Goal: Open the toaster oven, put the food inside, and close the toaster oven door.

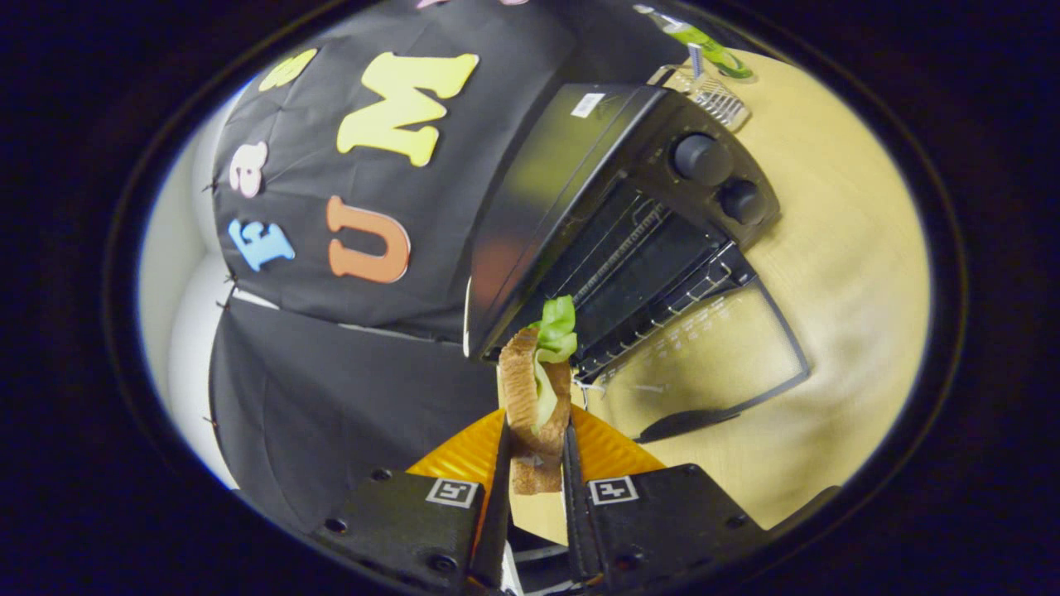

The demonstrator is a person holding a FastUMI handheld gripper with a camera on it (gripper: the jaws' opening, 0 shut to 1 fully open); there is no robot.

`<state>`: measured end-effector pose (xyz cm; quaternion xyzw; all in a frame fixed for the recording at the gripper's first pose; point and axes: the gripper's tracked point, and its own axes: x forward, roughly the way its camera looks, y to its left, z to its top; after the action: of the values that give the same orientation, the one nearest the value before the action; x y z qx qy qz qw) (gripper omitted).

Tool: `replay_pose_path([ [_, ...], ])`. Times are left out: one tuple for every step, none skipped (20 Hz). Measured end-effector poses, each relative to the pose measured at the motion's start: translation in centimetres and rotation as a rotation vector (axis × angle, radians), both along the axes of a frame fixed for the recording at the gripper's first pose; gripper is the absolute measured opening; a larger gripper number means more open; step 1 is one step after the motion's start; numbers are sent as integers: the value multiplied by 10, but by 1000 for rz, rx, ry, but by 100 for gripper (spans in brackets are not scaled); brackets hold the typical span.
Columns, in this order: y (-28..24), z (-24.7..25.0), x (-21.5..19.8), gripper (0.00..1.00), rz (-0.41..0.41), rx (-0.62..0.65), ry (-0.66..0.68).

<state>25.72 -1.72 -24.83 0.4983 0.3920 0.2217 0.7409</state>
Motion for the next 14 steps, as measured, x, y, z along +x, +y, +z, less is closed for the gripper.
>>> replay_pose_path([
  [-1,-5,7,35,-23,19,8],
  [1,-10,10,35,-45,41,8],
  [-1,-13,14,35,-78,65,2],
  [-3,-19,19,35,-109,92,-1],
  [-5,-24,23,35,-136,115,-4],
  [-4,-22,32,35,-162,136,-3],
  [-4,-26,39,35,-189,159,-1],
  [-2,-29,46,35,-215,179,-1],
  [-3,-32,53,35,-241,186,-5],
  [-4,-36,60,35,-270,181,-16],
  [-7,-40,68,35,-302,179,-23],
  [-9,-41,76,35,-341,186,-24],
  [-12,-43,84,35,-380,198,-17],
  [-15,-46,91,35,-416,202,-13],
])
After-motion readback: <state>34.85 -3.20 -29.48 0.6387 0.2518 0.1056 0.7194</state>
